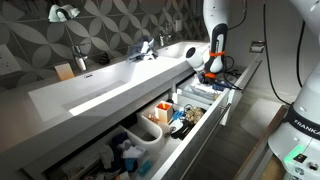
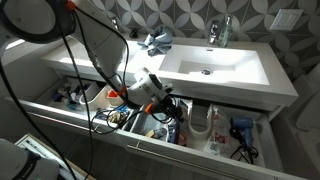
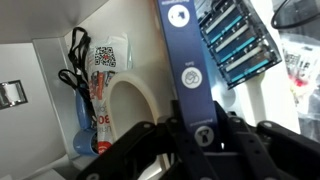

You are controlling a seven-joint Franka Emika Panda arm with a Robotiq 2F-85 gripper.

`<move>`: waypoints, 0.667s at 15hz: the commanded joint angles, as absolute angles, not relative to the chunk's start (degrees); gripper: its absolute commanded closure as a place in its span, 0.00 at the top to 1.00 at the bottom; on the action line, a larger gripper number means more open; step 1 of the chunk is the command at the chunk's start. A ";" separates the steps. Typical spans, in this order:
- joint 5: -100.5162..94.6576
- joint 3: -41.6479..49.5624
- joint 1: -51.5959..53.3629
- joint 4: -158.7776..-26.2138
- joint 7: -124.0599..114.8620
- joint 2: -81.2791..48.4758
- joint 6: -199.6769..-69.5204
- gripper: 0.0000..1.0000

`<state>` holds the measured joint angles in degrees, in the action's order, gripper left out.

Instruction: Turn the box over

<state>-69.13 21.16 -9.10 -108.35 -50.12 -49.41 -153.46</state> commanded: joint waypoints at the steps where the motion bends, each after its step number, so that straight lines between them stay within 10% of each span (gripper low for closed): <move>1: -71.44 21.32 -8.58 -113.09 -50.50 -44.41 -154.37 0.22; 10: -65.05 16.69 -16.60 -125.74 -29.22 -29.99 -163.18 0.18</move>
<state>-68.45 19.71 -11.46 -118.89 -40.48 -37.12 -158.86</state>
